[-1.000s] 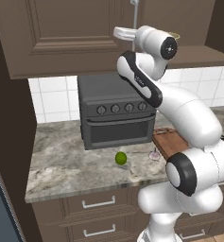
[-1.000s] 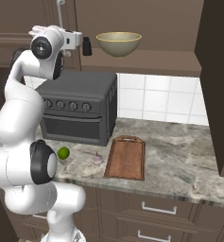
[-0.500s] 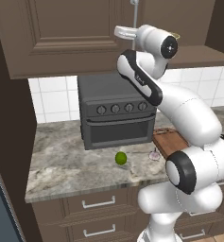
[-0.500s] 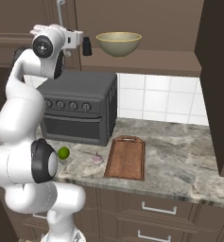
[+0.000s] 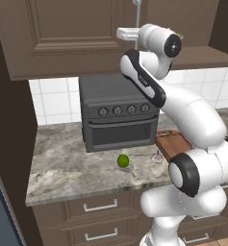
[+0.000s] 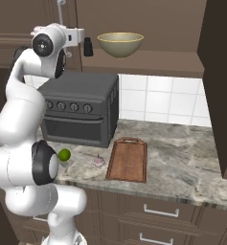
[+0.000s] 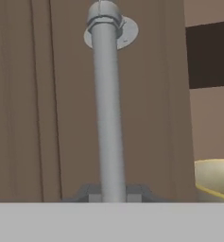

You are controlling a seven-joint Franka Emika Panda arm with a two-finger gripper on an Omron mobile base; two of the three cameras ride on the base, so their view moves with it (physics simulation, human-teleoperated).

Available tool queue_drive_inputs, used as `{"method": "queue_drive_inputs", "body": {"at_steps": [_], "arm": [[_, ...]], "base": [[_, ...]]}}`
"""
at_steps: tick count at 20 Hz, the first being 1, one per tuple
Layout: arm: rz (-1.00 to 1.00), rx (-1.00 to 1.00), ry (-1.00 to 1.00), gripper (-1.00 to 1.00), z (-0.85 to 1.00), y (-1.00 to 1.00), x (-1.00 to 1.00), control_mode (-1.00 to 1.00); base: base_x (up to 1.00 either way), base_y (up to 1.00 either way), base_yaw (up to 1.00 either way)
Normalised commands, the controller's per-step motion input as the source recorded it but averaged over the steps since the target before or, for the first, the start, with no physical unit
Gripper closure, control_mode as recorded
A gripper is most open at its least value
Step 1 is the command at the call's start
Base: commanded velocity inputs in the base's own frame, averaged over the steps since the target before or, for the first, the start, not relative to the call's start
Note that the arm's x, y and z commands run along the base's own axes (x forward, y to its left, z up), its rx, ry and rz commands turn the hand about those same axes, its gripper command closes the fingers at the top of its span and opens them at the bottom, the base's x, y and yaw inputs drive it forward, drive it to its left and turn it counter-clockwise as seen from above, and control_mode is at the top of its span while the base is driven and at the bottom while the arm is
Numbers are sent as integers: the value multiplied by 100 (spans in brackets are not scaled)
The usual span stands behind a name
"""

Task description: Open the cabinet. Place the bowl and condiment on the counter. Then place the lime and garlic on the cutting board.

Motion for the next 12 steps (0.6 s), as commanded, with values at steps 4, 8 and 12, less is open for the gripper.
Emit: {"method": "queue_drive_inputs", "body": {"at_steps": [4, 8, 12], "arm": [[-2, -12, 1, 100, 56, -17, -37, -100], [-6, -12, 1, 100, 62, -24, -40, -100], [-7, -13, 2, 100, 64, -25, -44, -100]], "base": [[0, 0, 0], [0, 0, 0], [0, 0, 0]]}}
